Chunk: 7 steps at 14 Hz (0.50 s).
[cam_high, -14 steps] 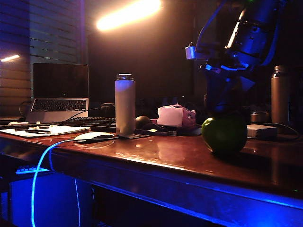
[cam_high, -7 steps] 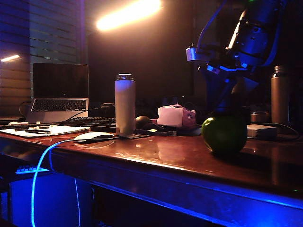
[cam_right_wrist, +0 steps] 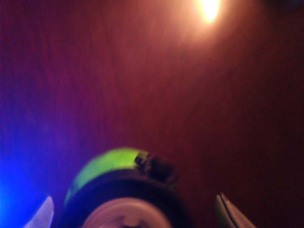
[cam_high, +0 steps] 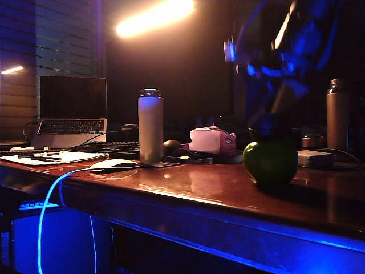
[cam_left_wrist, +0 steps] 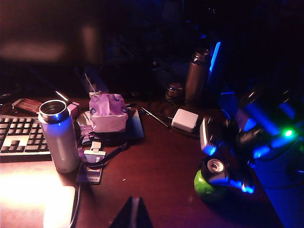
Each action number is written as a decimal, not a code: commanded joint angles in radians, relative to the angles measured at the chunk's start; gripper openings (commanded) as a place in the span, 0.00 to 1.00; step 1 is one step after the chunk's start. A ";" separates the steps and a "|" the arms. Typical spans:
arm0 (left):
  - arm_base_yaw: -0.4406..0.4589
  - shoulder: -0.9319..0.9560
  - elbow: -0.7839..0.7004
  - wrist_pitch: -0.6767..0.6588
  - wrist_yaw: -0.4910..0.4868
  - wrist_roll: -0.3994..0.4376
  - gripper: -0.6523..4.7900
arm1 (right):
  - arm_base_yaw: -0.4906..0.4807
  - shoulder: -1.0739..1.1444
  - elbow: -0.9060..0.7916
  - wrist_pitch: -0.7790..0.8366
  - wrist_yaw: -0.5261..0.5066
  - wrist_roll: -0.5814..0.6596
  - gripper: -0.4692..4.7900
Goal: Stack the black thermos bottle cap from the table onto the green apple.
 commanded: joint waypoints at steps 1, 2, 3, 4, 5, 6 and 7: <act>0.000 -0.005 0.005 0.008 0.012 0.000 0.11 | 0.001 -0.040 0.078 0.036 0.024 -0.001 0.86; 0.000 -0.009 0.005 0.008 0.011 0.000 0.11 | 0.001 -0.059 0.110 0.036 0.050 0.006 0.62; 0.000 -0.015 0.005 0.010 0.011 0.001 0.11 | 0.002 -0.092 0.146 0.037 0.097 0.006 0.10; 0.000 -0.024 0.005 0.006 0.010 0.002 0.11 | 0.002 -0.127 0.175 0.049 0.153 0.006 0.08; 0.000 -0.037 0.005 0.003 0.000 0.005 0.11 | 0.002 -0.171 0.193 0.083 0.233 0.006 0.08; 0.000 -0.061 0.004 -0.003 -0.035 0.008 0.11 | 0.002 -0.213 0.192 0.115 0.293 0.006 0.08; 0.000 -0.097 0.004 -0.014 -0.091 0.008 0.11 | 0.002 -0.269 0.192 0.145 0.334 0.007 0.08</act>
